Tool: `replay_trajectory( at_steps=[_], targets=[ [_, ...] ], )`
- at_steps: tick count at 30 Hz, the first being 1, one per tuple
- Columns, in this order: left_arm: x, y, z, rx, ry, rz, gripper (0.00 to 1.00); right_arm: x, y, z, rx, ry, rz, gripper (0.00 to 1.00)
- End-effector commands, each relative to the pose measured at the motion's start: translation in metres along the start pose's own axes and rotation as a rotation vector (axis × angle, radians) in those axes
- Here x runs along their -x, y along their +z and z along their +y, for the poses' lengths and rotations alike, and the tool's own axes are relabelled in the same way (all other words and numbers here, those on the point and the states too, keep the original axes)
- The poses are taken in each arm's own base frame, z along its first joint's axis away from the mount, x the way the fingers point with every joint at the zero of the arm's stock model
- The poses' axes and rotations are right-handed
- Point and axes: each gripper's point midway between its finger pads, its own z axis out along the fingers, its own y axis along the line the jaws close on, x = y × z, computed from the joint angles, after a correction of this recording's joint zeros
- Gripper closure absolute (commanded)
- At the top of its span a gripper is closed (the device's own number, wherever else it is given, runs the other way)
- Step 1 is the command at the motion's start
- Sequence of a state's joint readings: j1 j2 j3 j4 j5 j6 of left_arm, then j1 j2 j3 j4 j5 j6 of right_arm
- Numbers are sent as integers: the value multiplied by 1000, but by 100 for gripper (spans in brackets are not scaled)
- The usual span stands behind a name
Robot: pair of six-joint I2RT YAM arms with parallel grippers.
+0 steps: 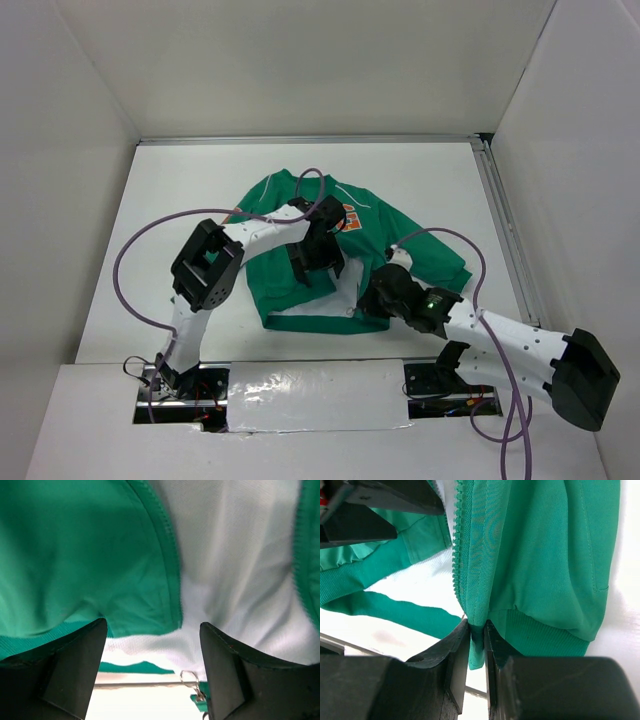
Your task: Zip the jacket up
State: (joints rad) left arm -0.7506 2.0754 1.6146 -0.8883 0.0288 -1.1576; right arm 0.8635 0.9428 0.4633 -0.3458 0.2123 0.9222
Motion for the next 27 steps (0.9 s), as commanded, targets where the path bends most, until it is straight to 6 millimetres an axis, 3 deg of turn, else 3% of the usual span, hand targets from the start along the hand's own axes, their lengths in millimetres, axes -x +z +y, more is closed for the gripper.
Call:
replay_trajectory(
  at_steps=[1, 4, 8, 13, 16, 21, 27],
  targets=[
    [-4, 11, 16, 86, -28, 19, 14, 9, -1, 0, 4, -10, -27, 76],
    [-10, 19, 23, 109, -39, 35, 16, 11, -1, -3, -2, -9, -32, 76],
    [-12, 22, 29, 125, -49, 40, 30, 14, 0, -7, -6, 1, -38, 76],
    [-11, 30, 26, 150, -33, 52, 34, 14, 0, -8, -3, 4, -36, 76],
    [-10, 36, 25, 148, -25, 50, 29, 14, 0, -8, 0, -2, -33, 76],
    [-11, 26, 16, 86, -16, 46, 17, 12, 2, -11, -11, -5, -22, 76],
    [-2, 21, 5, 72, -23, 13, 18, 16, 0, -11, -10, -4, -34, 76]
  ],
)
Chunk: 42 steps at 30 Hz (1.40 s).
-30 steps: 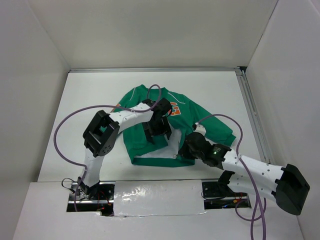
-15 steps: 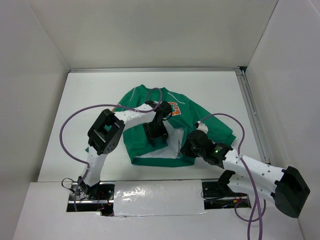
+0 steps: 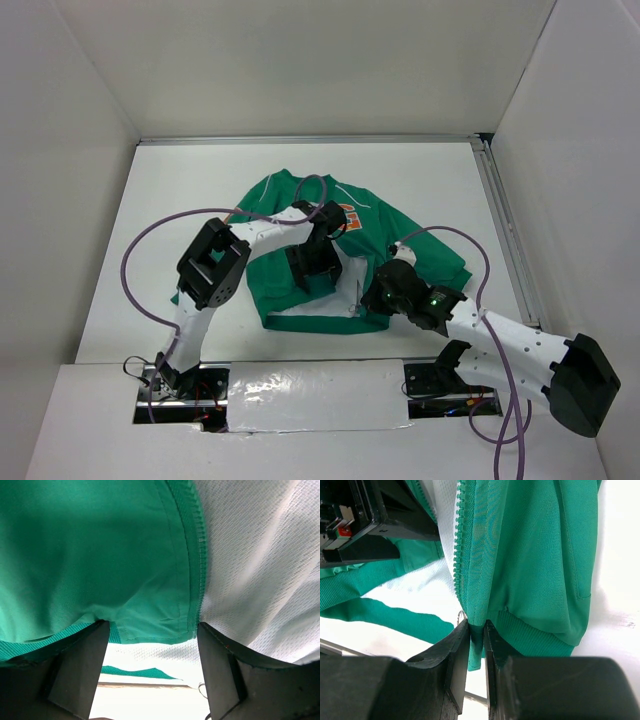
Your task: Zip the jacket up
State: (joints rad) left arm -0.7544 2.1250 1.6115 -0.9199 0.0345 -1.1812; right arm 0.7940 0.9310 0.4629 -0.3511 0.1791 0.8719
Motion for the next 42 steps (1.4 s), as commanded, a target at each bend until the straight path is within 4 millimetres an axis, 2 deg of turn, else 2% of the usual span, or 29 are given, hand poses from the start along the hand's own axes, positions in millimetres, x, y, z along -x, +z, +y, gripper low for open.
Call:
replay_trajectory(
  at_steps=[1, 6, 11, 13, 14, 16, 19, 20, 22, 23, 25, 26, 28, 32, 35, 40, 42],
  targets=[
    [4, 10, -3, 38, -3, -13, 18, 6, -1, -2, 2, -5, -29, 76],
    [4, 30, 4, 77, -11, 8, 22, 7, -1, -5, -7, -4, -29, 76],
    [2, 39, 10, 116, -10, 26, 28, 7, -4, -5, 7, -11, -35, 76],
    [1, 37, 11, 114, -7, 25, 36, 7, -3, -6, 8, -12, -32, 76],
    [3, 36, 9, 97, 5, 15, 42, 6, -2, -7, 3, -7, -31, 76],
    [3, 25, 8, 67, 8, 2, 50, 5, 0, -9, -5, -7, -26, 76],
    [4, 12, 5, 27, 20, -18, 68, 3, 3, -10, -14, -5, -16, 77],
    [4, 7, 4, 19, 26, -22, 77, 3, 3, -11, -16, -3, -15, 77],
    [4, -3, 3, -4, 41, -34, 83, 1, 5, -12, -21, -4, -10, 77],
    [5, -13, 0, -34, 55, -47, 83, 2, 5, -12, -24, -3, -13, 77],
    [3, -20, -3, -76, 76, -48, 83, 3, 6, -13, -29, -5, -14, 77],
    [3, -32, -6, -112, 99, -61, 83, 4, 7, -14, -37, -5, -19, 77],
    [1, -39, -6, -142, 128, -70, 79, 5, 8, -15, -40, -2, -22, 77],
    [-3, -67, -6, -222, 163, -103, 76, 7, 12, -15, -52, -2, -27, 79],
    [-9, -75, 0, -258, 183, -107, 76, 7, 16, -20, -73, 2, -33, 80],
    [-18, -88, 6, -314, 229, -101, 76, 5, 26, -43, -159, 39, -24, 87],
    [-20, -89, 15, -308, 227, -100, 76, 2, 30, -48, -168, 57, -7, 89]
  ],
)
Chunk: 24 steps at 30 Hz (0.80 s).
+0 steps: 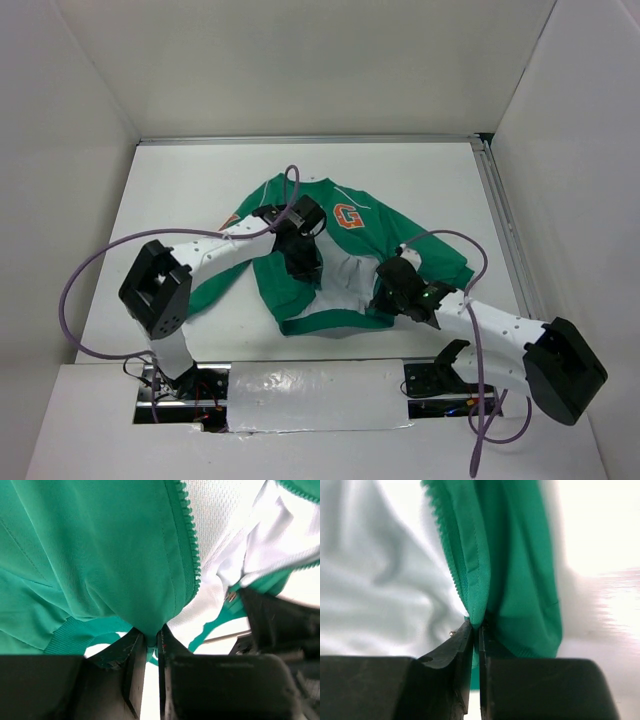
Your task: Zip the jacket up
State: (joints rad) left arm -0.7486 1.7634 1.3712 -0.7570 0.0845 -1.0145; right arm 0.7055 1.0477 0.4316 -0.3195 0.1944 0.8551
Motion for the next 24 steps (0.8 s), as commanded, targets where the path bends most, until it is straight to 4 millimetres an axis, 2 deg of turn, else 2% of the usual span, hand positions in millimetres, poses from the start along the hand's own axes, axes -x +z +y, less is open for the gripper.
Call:
replay_trajectory(
  at_steps=[1, 3, 7, 11, 13, 16, 17, 18, 20, 24],
  targets=[
    [-3, -25, 3, -58, 27, -10, 75, 2, 14, -15, -50, 41, -12, 92],
    [-5, -27, 13, -63, 20, -11, 75, 0, 17, -25, -83, 67, 5, 95],
    [1, -46, 28, -134, -6, -39, 72, 1, 22, -43, -168, 127, 37, 97],
    [-1, -54, 49, -118, -31, -49, 71, 3, 24, -47, -181, 156, 49, 99],
    [-2, -54, 52, -133, -34, -50, 73, 2, 24, -44, -158, 136, 61, 99],
    [-6, -54, 50, -184, -18, -51, 81, 8, 20, -24, -57, 64, 48, 100],
    [-7, -54, 47, -202, -8, -48, 87, 9, 17, -13, -13, 30, 41, 100],
    [-6, -56, 40, -245, 7, -56, 99, 16, 10, -3, 29, 10, 11, 100],
    [-8, -54, 37, -283, 40, -54, 100, 24, -3, 15, 95, -52, -23, 100],
    [-10, -60, 20, -387, 111, -68, 100, 41, -47, 60, 297, -150, -125, 100]
  ],
)
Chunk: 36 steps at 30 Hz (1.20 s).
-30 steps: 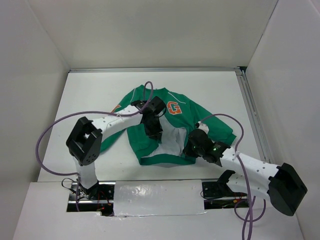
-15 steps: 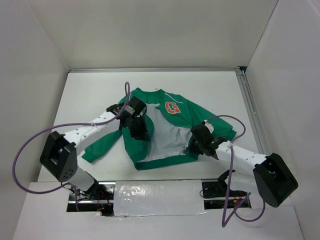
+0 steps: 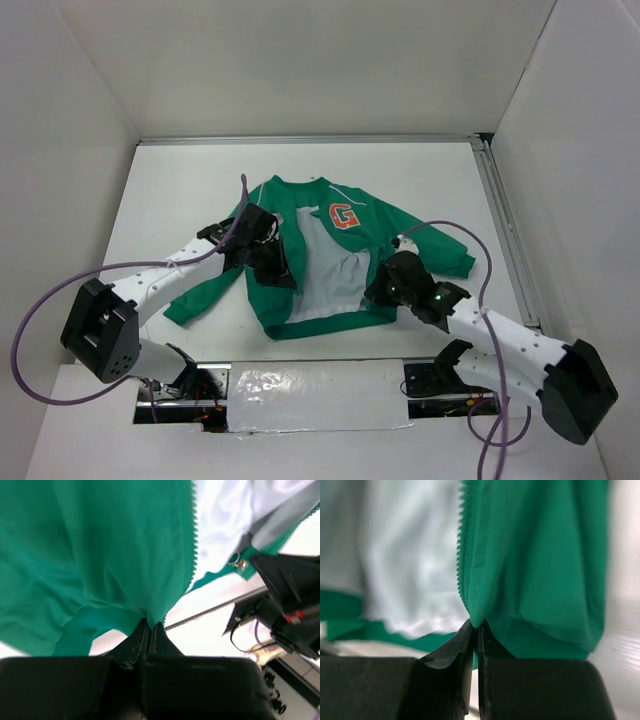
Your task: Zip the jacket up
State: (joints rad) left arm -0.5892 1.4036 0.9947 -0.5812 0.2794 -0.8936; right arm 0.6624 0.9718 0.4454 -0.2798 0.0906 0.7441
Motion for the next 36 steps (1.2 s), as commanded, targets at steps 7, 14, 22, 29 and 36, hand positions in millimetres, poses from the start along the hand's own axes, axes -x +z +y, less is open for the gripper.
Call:
replay_trajectory(
  at_steps=[7, 14, 22, 29, 36],
  targets=[
    [6, -27, -77, -313, 215, -105, 100, 47, -61, 81, 349, -156, -205, 100],
    [5, -47, -107, -476, 278, -163, 100, 42, -88, 121, 650, -251, -269, 100],
    [-4, -50, -125, -589, 356, -186, 100, 35, -111, 137, 842, -324, -327, 100],
    [-14, -63, -130, -702, 353, -272, 100, 38, -118, 137, 886, -243, -336, 100],
    [-20, -69, -129, -757, 318, -351, 100, 42, -121, 144, 948, -164, -319, 100]
  ],
)
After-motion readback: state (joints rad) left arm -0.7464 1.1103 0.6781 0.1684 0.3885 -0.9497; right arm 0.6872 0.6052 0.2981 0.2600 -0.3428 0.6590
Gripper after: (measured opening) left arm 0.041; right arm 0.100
